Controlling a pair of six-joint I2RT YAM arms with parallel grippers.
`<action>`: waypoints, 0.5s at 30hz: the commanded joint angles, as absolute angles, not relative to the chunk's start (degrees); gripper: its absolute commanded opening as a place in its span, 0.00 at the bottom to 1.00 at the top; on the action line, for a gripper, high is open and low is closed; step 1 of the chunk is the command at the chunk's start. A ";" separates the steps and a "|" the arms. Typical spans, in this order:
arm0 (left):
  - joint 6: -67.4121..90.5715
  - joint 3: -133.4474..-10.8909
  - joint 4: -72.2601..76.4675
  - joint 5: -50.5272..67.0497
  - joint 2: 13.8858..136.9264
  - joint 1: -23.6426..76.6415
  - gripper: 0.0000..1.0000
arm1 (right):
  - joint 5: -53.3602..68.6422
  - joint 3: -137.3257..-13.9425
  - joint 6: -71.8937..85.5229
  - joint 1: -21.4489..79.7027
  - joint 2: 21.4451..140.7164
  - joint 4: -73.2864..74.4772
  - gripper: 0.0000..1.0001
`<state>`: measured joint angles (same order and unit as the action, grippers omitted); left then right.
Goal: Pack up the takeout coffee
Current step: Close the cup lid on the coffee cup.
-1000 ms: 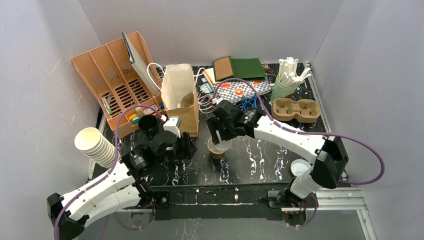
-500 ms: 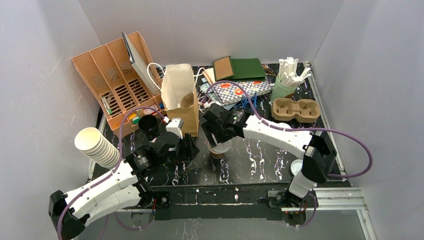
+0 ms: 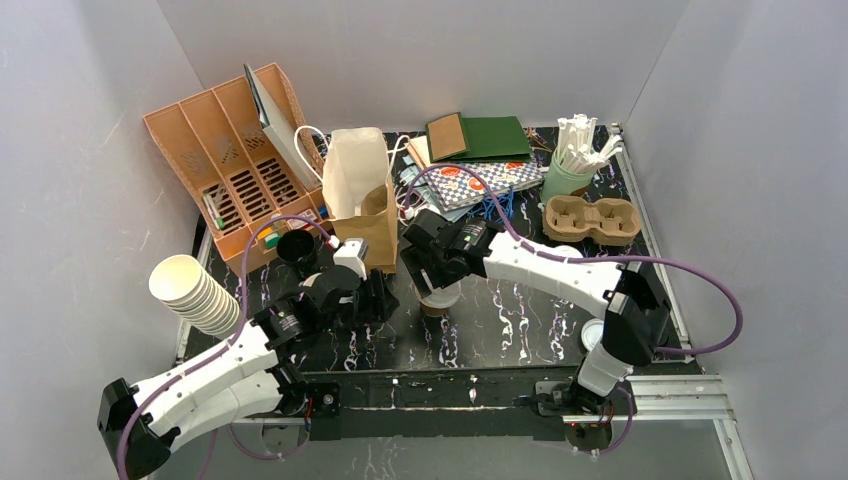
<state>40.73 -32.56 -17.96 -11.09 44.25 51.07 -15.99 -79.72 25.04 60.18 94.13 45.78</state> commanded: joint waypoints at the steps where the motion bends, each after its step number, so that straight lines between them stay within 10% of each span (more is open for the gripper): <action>1: 41.00 -32.33 -17.42 -11.39 44.34 50.80 0.53 | -16.63 -80.68 24.20 60.60 95.03 43.99 0.75; 15: 41.06 -32.04 -17.17 -11.43 45.08 50.87 0.53 | -15.30 -79.94 23.91 60.81 95.48 42.81 0.75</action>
<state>40.75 -32.51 -17.91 -11.09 44.80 51.07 -15.70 -79.72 24.43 60.47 95.22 44.45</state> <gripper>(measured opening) 0.533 0.816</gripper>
